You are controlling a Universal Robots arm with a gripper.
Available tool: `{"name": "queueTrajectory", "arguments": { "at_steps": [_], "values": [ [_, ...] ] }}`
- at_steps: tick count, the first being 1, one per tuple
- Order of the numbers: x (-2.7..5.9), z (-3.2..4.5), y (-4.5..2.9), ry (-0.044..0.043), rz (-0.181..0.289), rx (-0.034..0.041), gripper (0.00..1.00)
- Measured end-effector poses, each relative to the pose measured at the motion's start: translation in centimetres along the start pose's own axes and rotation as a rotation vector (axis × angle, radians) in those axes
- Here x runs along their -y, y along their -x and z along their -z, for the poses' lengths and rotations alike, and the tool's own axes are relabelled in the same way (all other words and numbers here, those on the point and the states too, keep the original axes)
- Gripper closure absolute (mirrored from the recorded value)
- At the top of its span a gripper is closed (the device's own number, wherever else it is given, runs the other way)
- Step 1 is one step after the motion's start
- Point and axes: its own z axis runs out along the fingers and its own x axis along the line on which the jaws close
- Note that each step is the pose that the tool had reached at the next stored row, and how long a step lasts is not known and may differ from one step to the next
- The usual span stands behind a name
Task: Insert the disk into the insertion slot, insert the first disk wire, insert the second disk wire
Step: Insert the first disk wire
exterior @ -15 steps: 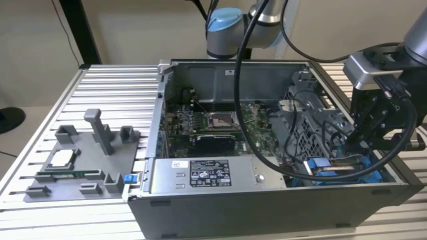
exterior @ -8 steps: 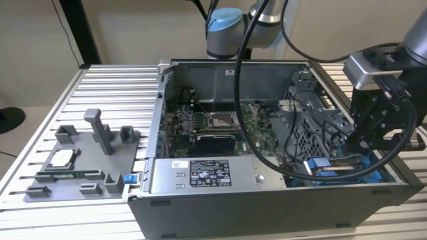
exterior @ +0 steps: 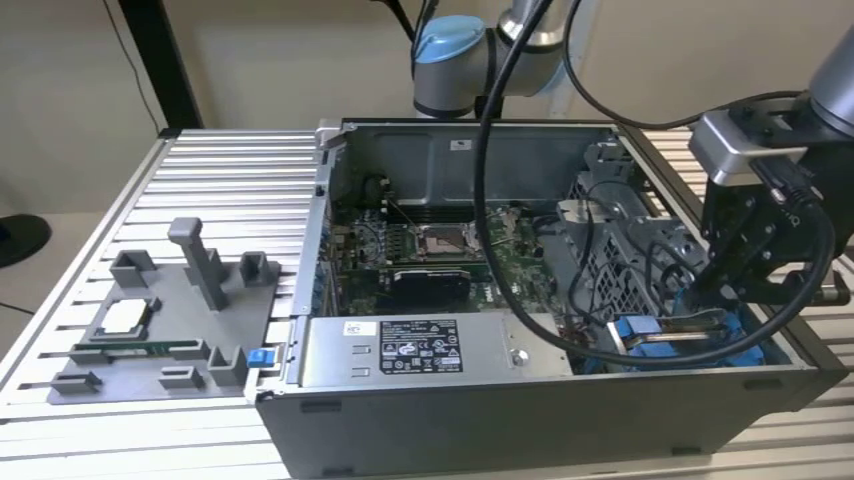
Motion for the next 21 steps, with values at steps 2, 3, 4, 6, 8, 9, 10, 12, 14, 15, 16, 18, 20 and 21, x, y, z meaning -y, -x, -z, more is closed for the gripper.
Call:
{"name": "queueTrajectory", "arguments": {
  "at_steps": [2, 3, 4, 6, 8, 9, 10, 12, 14, 15, 16, 18, 20, 21],
  "values": [
    [0.11, -0.24, -0.02, 0.0039, 0.000, 0.0000, 1.00],
    [0.19, -0.33, -0.04, 0.0070, -0.001, 0.0001, 1.00],
    [0.31, -0.41, -0.05, 0.0103, -0.001, 0.0000, 1.00],
    [0.59, -0.58, -0.08, 0.0179, -0.002, 0.0004, 1.00],
    [0.76, -0.78, -0.10, 0.0218, -0.002, 0.0017, 1.00],
    [0.79, -0.88, -0.11, 0.0221, -0.002, 0.0018, 1.00],
    [0.82, -0.98, -0.12, 0.0223, -0.002, 0.0020, 1.00],
    [0.89, -1.19, -0.14, 0.0228, -0.002, 0.0022, 1.00],
    [0.92, -1.38, -0.16, 0.0233, -0.003, 0.0028, 1.00],
    [0.92, -1.47, -0.17, 0.0234, -0.003, 0.0033, 1.00],
    [0.92, -1.55, -0.18, 0.0235, -0.003, 0.0040, 1.00],
    [0.93, -1.66, -0.19, 0.0236, -0.002, 0.0048, 1.00],
    [0.96, -1.73, -0.19, 0.0236, -0.002, 0.0048, 1.00],
    [0.97, -1.77, -0.20, 0.0236, -0.002, 0.0050, 1.00]
  ]
}}
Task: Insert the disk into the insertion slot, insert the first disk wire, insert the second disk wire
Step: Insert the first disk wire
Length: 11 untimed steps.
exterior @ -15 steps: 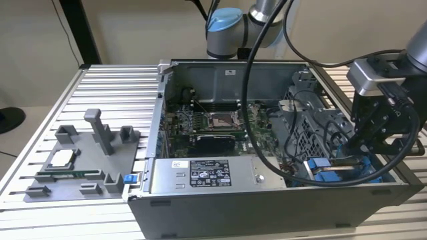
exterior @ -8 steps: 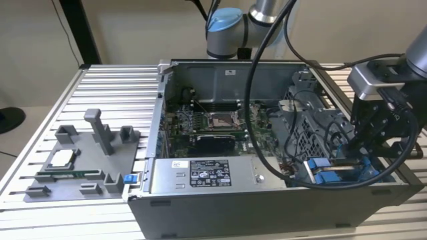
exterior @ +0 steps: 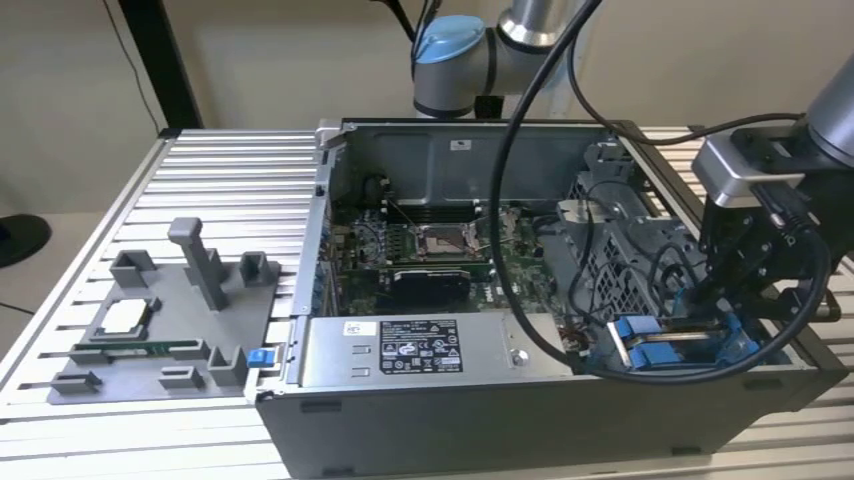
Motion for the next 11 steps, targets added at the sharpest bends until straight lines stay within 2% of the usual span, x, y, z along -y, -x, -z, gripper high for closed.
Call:
{"name": "queueTrajectory", "arguments": {
  "at_steps": [11],
  "values": [
    [0.11, -0.18, -0.01, 0.0008, 0.007, -0.0001, 1.00]
  ]
}}
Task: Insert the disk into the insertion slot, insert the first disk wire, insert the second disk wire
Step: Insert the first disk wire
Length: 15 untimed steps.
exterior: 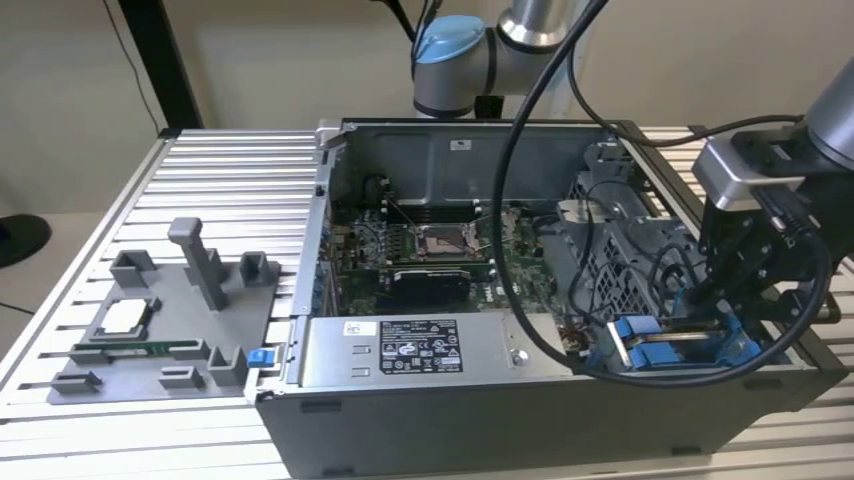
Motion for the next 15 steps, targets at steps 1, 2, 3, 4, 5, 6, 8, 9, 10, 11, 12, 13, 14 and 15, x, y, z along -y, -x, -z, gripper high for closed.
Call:
{"name": "queueTrajectory", "arguments": {
  "at_steps": [1, 2, 3, 4, 5, 6, 8, 9, 10, 11, 12, 13, 14, 15],
  "values": [
    [0.00, -0.03, 0.00, 0.0000, 0.000, -0.0002, 1.00],
    [0.00, -0.03, 0.00, 0.0000, 0.000, -0.0004, 1.00],
    [0.00, -0.04, -0.01, 0.0000, 0.000, -0.0005, 1.00],
    [0.01, -0.04, -0.01, 0.0000, 0.000, -0.0006, 1.00],
    [0.02, -0.04, -0.02, 0.0000, 0.000, -0.0007, 1.00],
    [0.03, -0.04, -0.02, 0.0000, 0.000, -0.0011, 1.00],
    [0.04, -0.04, -0.02, 0.0000, 0.000, -0.0012, 1.00],
    [0.05, -0.04, -0.02, 0.0001, 0.000, -0.0015, 1.00],
    [0.05, -0.03, -0.02, 0.0002, 0.000, -0.0016, 1.00],
    [0.05, -0.02, -0.02, 0.0003, 0.000, -0.0015, 1.00],
    [0.05, -0.01, -0.02, 0.0004, 0.000, -0.0014, 1.00],
    [0.06, -0.01, -0.02, 0.0005, 0.000, -0.0014, 1.00],
    [0.06, 0.00, -0.02, 0.0005, 0.000, -0.0017, 1.00],
    [0.07, 0.01, -0.02, 0.0005, 0.000, -0.0022, 1.00]
  ]
}}
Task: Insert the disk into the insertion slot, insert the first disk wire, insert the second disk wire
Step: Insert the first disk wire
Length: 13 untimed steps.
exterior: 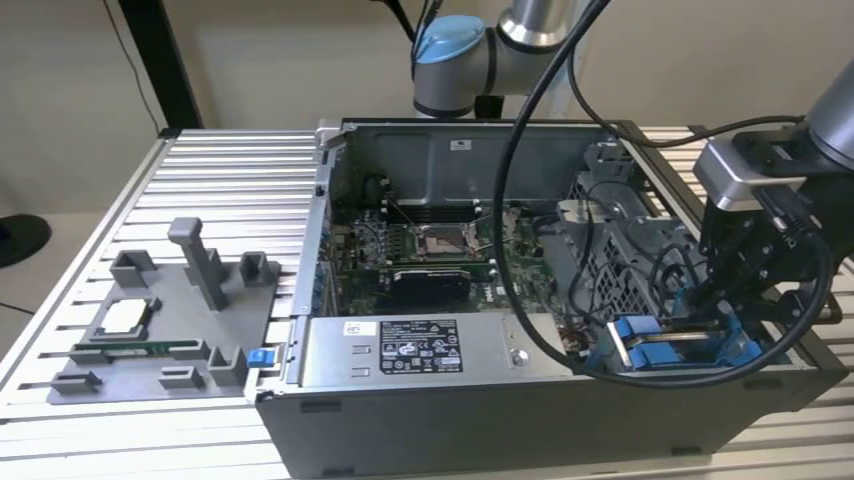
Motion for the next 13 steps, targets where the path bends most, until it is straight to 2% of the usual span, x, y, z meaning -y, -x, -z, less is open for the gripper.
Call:
{"name": "queueTrajectory", "arguments": {
  "at_steps": [6, 13],
  "values": [
    [0.01, -0.05, -0.01, -0.0001, 0.000, -0.0021, 1.00],
    [0.01, -0.52, -0.06, -0.0001, 0.000, -0.0021, 1.00]
  ]
}}
